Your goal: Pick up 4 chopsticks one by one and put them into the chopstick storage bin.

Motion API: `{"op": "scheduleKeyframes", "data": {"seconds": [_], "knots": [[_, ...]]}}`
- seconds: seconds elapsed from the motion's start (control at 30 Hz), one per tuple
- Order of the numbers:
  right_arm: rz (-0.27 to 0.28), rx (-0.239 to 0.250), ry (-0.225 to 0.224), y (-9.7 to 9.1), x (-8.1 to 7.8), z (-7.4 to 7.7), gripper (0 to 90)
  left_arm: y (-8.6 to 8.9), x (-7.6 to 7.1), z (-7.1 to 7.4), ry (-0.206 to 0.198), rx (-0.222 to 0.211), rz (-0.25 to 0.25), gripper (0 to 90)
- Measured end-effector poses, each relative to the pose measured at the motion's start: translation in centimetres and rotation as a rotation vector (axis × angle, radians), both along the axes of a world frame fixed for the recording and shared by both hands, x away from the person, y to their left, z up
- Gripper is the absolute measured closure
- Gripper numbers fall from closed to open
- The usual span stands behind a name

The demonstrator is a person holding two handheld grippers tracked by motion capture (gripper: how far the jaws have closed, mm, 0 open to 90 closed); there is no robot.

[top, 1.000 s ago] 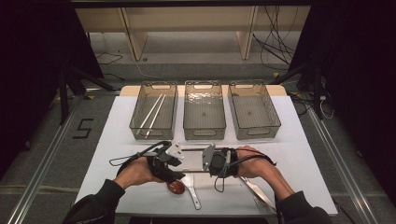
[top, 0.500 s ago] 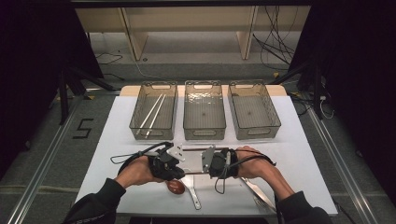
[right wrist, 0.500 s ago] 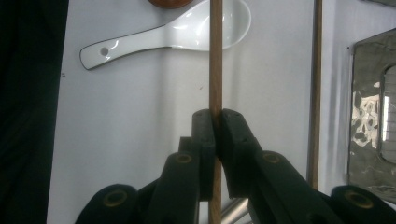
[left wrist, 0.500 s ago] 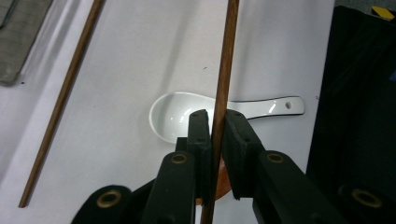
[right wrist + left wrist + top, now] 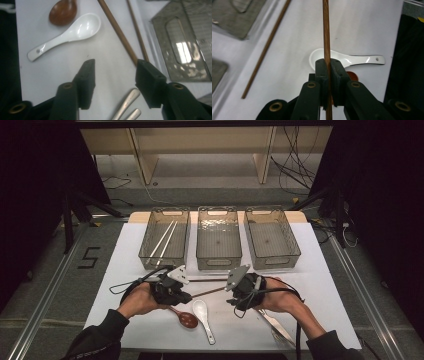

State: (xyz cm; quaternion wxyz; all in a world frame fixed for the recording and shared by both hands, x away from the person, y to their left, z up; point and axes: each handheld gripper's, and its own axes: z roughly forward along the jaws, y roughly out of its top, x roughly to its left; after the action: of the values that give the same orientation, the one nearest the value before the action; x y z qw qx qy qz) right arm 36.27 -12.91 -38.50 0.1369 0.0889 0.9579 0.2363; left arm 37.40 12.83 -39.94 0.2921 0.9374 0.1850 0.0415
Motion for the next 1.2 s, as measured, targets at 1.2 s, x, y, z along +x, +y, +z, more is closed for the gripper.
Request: {"op": "scheduleKeyframes", "data": {"seconds": [1.2], "knots": [[-0.468,0.462,0.048,-7.9,-3.2,-1.7,26.9,6.1,6.2,2.2,-0.077,-0.159,0.424,84.7]]}}
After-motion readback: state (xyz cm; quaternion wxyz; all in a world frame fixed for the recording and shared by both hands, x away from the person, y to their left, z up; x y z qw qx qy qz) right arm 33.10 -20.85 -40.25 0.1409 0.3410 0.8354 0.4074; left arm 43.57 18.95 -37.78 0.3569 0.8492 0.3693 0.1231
